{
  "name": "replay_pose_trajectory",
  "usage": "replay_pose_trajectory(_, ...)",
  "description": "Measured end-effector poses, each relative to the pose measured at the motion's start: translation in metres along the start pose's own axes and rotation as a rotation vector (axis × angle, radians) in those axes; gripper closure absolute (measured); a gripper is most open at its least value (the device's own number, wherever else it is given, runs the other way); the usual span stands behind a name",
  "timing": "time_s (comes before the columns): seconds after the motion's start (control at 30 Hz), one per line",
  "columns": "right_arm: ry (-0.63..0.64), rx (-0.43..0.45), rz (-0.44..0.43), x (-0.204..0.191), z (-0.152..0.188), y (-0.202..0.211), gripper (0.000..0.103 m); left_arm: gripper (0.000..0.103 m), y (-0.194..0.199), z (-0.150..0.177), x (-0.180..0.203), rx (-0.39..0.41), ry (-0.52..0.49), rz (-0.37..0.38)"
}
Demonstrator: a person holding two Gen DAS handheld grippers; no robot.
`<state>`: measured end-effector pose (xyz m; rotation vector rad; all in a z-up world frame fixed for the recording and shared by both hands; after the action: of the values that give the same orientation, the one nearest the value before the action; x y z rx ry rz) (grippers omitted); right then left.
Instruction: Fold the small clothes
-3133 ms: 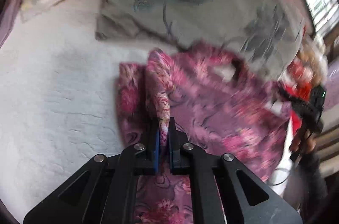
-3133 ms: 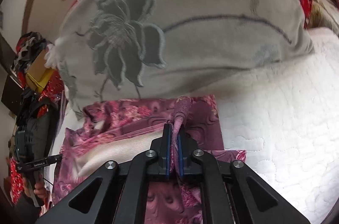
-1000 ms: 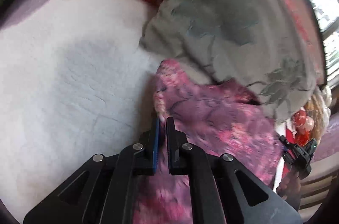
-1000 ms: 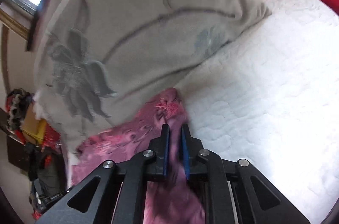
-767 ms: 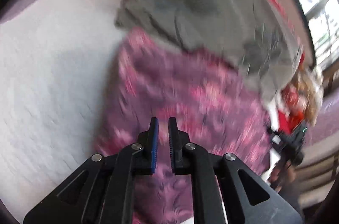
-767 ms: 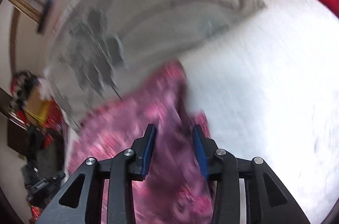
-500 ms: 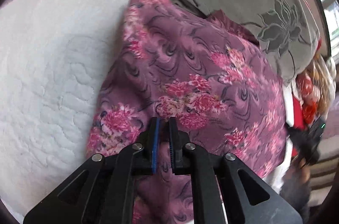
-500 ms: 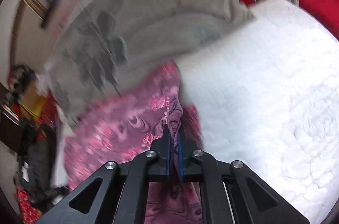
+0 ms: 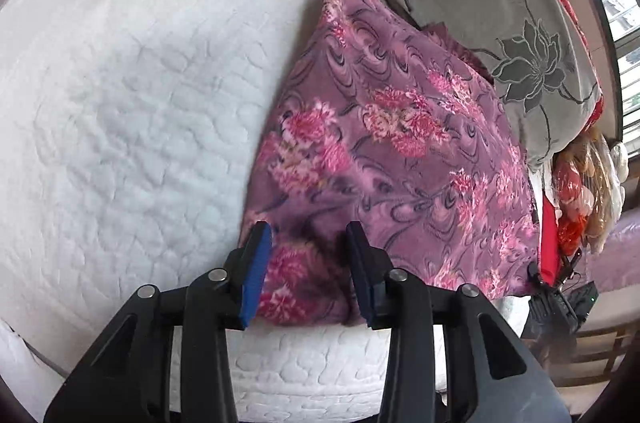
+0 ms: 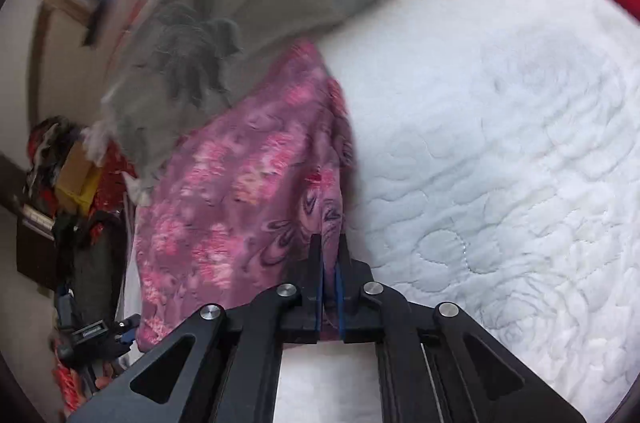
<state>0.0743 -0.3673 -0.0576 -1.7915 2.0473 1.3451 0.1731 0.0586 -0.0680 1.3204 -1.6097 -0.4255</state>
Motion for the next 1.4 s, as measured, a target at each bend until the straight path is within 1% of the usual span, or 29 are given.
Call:
replay_pose_trajectory(0.03,-0.004,0.034,-0.002,0.0,-0.003,0.008,0.1,0.067,0.002,0.002,-0.003,0.0,0.002,0.001)
replay_pose_trajectory(0.07,-0.016,0.052,0.015,0.003,-0.004,0.012,0.1,0.067,0.004,0.003,-0.004,0.0,-0.001,0.002)
replay_pose_trajectory(0.1,-0.029,0.047,0.043,0.009,-0.004,0.011,0.1,0.067,0.004,0.004,-0.004,0.0,-0.008,0.001)
replay_pose_trajectory(0.13,-0.028,0.023,0.069,0.016,0.0,0.008,0.1,0.067,0.007,0.005,-0.006,-0.005,-0.01,-0.001)
replay_pose_trajectory(0.2,-0.012,-0.045,0.126,0.03,0.009,-0.002,0.1,0.067,0.018,0.003,-0.01,-0.002,0.026,0.003)
replay_pose_trajectory(0.23,-0.015,-0.051,0.124,0.03,0.009,-0.002,0.099,0.067,0.027,0.005,-0.014,0.008,0.045,0.017)
replay_pose_trajectory(0.27,-0.029,-0.038,0.118,0.028,0.007,0.003,0.099,0.067,0.035,0.006,-0.016,0.018,0.058,0.04)
replay_pose_trajectory(0.3,-0.053,-0.026,0.093,0.026,0.004,0.007,0.093,0.067,0.04,0.007,-0.018,0.019,0.067,0.06)
replay_pose_trajectory(0.37,-0.096,-0.038,0.055,0.023,0.005,0.015,0.092,0.065,0.052,0.016,-0.022,0.017,0.127,0.138)
replay_pose_trajectory(0.43,-0.109,-0.063,0.078,0.026,0.008,0.016,0.091,0.053,0.055,0.028,-0.026,0.007,0.207,0.21)
replay_pose_trajectory(0.5,-0.119,-0.074,0.101,0.029,0.011,0.02,0.089,0.053,0.047,0.037,-0.024,-0.021,0.251,0.258)
replay_pose_trajectory(0.53,-0.131,-0.075,0.113,0.03,0.013,0.019,0.088,0.053,0.043,0.038,-0.023,-0.029,0.257,0.26)
replay_pose_trajectory(0.63,-0.201,-0.076,0.142,0.035,0.021,0.027,0.084,0.053,0.022,0.037,-0.026,-0.042,0.29,0.219)
replay_pose_trajectory(0.67,-0.22,-0.076,0.148,0.033,0.025,0.032,0.083,0.053,0.018,0.035,-0.029,-0.048,0.318,0.222)
replay_pose_trajectory(0.73,-0.24,-0.08,0.149,0.028,0.031,0.041,0.082,0.053,0.012,0.031,-0.031,-0.059,0.37,0.258)
replay_pose_trajectory(0.8,-0.242,-0.083,0.155,0.019,0.035,0.05,0.076,0.053,0.011,0.029,-0.032,-0.069,0.369,0.274)
replay_pose_trajectory(0.83,-0.239,-0.086,0.165,0.015,0.037,0.053,0.074,0.053,0.01,0.03,-0.032,-0.074,0.366,0.281)
replay_pose_trajectory(0.93,-0.233,-0.078,0.192,0.002,0.038,0.055,0.072,0.053,0.005,0.032,-0.032,-0.092,0.356,0.298)
replay_pose_trajectory(1.0,-0.263,-0.078,0.198,-0.002,0.036,0.048,0.067,0.053,0.002,0.031,-0.033,-0.105,0.366,0.301)
replay_pose_trajectory(1.07,-0.292,-0.07,0.202,-0.002,0.035,0.041,0.067,0.053,0.001,0.031,-0.034,-0.114,0.359,0.291)
replay_pose_trajectory(1.2,-0.373,-0.059,0.156,0.006,0.04,0.028,0.062,0.053,-0.001,0.03,-0.028,-0.125,0.323,0.248)
replay_pose_trajectory(1.3,-0.433,-0.03,0.115,0.017,0.043,0.017,0.061,0.053,-0.003,0.029,-0.029,-0.129,0.341,0.238)
replay_pose_trajectory(1.37,-0.463,-0.018,0.084,0.022,0.044,0.007,0.061,0.055,-0.004,0.028,-0.033,-0.113,0.394,0.243)
replay_pose_trajectory(1.4,-0.467,-0.006,0.06,0.022,0.042,0.0,0.066,0.064,-0.005,0.028,-0.035,-0.101,0.425,0.238)
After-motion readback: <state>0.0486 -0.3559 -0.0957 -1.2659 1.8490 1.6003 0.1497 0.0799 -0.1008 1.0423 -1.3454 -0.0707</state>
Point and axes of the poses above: each gripper's, at about its wrist camera, not at the fingertips, and y roughly against the way its jaws point, x to its right, z to its underside, the point moved 5 cm from there along -y, roughly the way its jaws point, and after that the axes turned 15 degrees about x, right-handed, at the moved point
